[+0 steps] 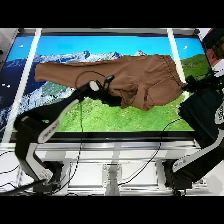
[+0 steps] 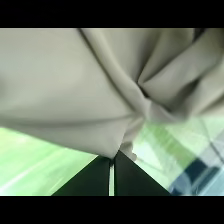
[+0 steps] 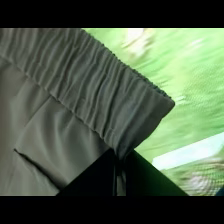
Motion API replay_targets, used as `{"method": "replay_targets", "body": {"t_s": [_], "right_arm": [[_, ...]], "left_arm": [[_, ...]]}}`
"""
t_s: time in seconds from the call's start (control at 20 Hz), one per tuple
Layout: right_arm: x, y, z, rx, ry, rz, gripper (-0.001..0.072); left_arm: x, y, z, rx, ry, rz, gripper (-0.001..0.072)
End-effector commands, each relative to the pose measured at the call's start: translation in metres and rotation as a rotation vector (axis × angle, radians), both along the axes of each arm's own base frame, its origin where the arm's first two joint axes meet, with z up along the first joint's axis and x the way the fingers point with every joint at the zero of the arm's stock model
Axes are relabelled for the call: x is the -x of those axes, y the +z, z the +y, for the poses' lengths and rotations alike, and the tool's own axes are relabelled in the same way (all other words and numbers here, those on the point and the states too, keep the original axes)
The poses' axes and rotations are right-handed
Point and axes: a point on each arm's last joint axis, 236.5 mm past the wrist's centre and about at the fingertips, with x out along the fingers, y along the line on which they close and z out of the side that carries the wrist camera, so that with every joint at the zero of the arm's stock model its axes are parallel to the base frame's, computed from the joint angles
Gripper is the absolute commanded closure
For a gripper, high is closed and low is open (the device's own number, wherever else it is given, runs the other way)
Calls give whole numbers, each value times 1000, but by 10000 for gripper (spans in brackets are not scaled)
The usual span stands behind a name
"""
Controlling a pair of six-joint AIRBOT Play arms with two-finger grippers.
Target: Fold the clothes and pants, and hang the long-sleeved shirts on hangers.
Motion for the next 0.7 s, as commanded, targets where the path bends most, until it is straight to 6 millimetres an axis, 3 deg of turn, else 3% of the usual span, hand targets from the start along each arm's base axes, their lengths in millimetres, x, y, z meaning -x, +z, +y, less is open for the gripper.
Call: {"method": "replay_targets", "body": {"t_s": [0.0, 0.15, 0.25, 0.5, 0.65], "right_arm": [[-5, 12, -1, 7, 12, -16, 682], [-12, 34, -6, 38, 19, -61, 683], [-15, 55, -11, 78, 14, -104, 683], [-11, 103, -9, 121, 23, -165, 683], [-6, 125, -7, 141, 31, -188, 683]], "left_arm": [[-4, 28, 80, -109, -62, 3, 696], [-35, 68, 161, -189, 41, -98, 696], [-44, 91, 225, -286, 110, -152, 695], [-32, 141, 384, -563, 321, -228, 694], [-16, 162, 449, -696, 368, -275, 695]]}}
